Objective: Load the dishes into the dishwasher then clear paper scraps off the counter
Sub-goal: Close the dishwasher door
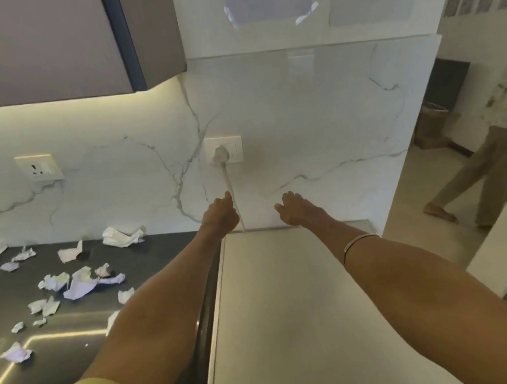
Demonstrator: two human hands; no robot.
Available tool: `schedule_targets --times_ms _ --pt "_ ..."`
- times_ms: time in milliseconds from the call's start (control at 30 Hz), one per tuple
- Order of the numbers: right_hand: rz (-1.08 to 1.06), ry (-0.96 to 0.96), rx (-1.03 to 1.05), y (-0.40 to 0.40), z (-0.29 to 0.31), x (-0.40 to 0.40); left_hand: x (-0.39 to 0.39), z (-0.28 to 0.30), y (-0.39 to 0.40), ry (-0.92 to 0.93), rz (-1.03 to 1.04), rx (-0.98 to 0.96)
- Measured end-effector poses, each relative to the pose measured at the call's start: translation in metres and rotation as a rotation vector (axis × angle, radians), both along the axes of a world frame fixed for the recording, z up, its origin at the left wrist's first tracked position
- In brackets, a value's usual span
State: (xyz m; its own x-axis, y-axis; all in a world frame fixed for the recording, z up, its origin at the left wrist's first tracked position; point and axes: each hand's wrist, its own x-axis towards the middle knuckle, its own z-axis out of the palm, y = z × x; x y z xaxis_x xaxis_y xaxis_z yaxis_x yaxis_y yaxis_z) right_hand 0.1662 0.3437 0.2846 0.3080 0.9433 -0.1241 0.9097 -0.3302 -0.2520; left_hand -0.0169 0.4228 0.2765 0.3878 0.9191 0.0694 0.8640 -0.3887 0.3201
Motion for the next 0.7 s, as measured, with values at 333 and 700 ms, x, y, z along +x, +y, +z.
schedule_targets --times_ms 333,700 --pt "-0.004 -0.014 0.056 0.079 -0.002 0.019 0.041 0.007 0.063 0.029 -0.030 0.012" --pt "0.033 0.005 0.071 0.137 0.014 0.055 0.076 0.007 0.112 0.016 0.011 0.016"
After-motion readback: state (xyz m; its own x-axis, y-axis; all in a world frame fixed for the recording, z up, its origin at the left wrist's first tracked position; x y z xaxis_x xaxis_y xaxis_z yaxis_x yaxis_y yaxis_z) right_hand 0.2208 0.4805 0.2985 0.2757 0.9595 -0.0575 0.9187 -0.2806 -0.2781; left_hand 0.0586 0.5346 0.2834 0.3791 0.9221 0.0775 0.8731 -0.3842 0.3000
